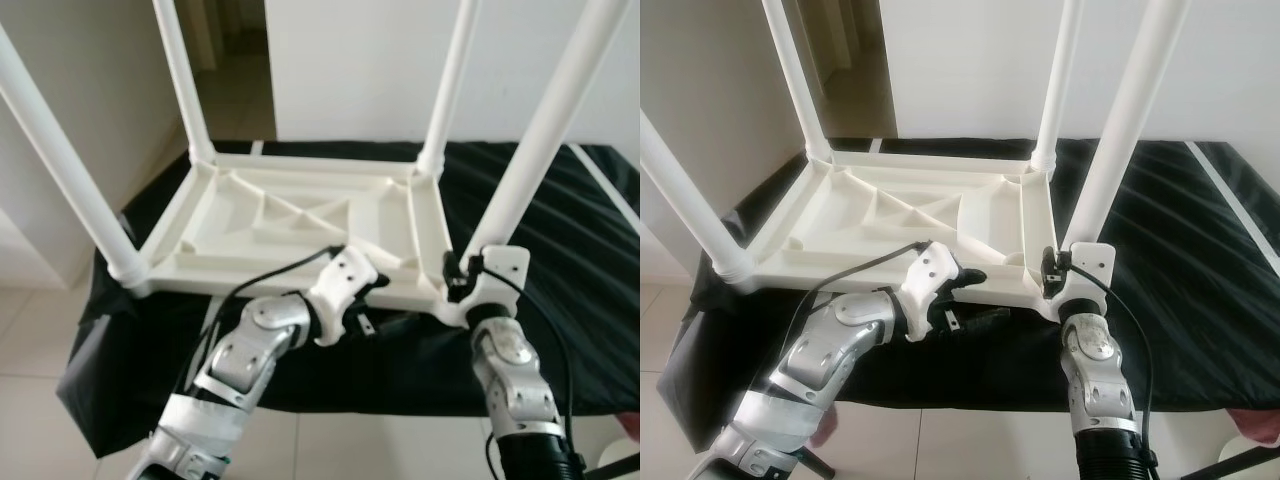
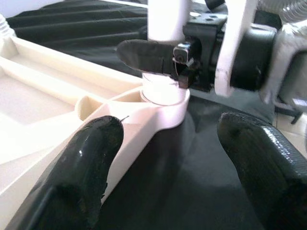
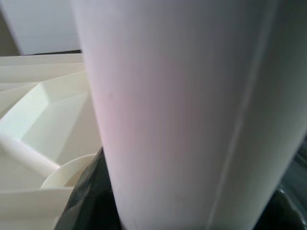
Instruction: Building children table
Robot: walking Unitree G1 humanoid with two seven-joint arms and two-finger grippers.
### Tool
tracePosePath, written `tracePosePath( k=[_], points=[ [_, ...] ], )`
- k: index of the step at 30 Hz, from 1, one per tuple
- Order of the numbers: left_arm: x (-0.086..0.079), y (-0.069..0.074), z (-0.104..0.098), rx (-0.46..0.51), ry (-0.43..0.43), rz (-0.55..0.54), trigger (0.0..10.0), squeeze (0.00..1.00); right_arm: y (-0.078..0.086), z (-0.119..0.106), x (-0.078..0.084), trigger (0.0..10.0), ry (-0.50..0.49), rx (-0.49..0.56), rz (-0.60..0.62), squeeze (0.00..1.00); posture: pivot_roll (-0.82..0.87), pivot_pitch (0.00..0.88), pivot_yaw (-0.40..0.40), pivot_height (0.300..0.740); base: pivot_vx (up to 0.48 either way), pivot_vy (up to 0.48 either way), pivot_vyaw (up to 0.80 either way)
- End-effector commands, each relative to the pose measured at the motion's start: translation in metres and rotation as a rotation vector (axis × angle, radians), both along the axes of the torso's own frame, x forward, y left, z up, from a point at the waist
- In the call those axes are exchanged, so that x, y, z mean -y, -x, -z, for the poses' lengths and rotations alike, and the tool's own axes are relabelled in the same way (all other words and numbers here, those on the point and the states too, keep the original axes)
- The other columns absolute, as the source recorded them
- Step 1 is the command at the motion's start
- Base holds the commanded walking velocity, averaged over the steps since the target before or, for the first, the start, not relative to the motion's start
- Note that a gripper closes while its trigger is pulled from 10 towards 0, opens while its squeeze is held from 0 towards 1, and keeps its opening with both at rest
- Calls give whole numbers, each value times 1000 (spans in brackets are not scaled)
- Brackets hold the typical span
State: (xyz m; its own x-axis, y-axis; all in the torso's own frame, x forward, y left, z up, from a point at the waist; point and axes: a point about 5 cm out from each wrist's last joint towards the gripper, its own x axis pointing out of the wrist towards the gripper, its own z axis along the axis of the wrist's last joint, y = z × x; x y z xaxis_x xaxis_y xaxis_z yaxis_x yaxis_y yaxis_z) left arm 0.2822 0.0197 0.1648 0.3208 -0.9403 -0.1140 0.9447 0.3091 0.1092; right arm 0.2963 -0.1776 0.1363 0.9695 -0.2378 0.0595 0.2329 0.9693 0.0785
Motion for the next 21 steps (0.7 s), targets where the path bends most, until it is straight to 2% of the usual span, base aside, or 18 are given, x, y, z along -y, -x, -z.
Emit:
tracePosePath(
  k=[1,4,5,6,7,13,14,15,16,21],
  points=[
    [-1,-1,0,-3,8,-28,10000,0,4,10,4,10000,-50,-52,67,0,18,0,-19,740,0,0,0],
    [1,-1,-2,-2,14,-30,10000,0,3,7,-2,10000,-67,-52,137,0,21,0,-24,740,0,0,0],
    [1,-1,-2,-2,14,-30,10000,0,3,7,-2,10000,-67,-52,137,0,21,0,-24,740,0,0,0],
    [2,0,-2,-12,29,-36,10000,0,-1,1,-11,10000,-89,-35,106,0,16,0,-22,740,0,0,0],
    [2,0,-2,-18,36,-39,10000,0,-2,-2,-14,10000,-85,-24,86,0,16,0,-22,740,0,0,0],
    [1,1,-1,-13,27,-29,10000,0,1,-3,-11,10000,-72,-33,102,0,20,0,-29,740,0,0,0],
    [0,1,-1,-12,26,-29,10000,0,0,-4,-12,10000,-71,-31,98,298,20,0,-29,740,0,0,0],
    [0,1,-1,-11,26,-30,10000,0,1,-5,-12,10000,-66,-26,96,804,19,0,-28,740,0,0,0],
    [0,0,-1,-10,27,-31,10000,0,1,-6,-12,10000,-66,-19,91,1000,18,0,-29,740,0,0,0],
    [-1,-3,-2,-4,40,-63,10000,0,2,-11,-5,10000,-65,8,84,1000,14,0,-30,740,0,0,0]
  ],
)
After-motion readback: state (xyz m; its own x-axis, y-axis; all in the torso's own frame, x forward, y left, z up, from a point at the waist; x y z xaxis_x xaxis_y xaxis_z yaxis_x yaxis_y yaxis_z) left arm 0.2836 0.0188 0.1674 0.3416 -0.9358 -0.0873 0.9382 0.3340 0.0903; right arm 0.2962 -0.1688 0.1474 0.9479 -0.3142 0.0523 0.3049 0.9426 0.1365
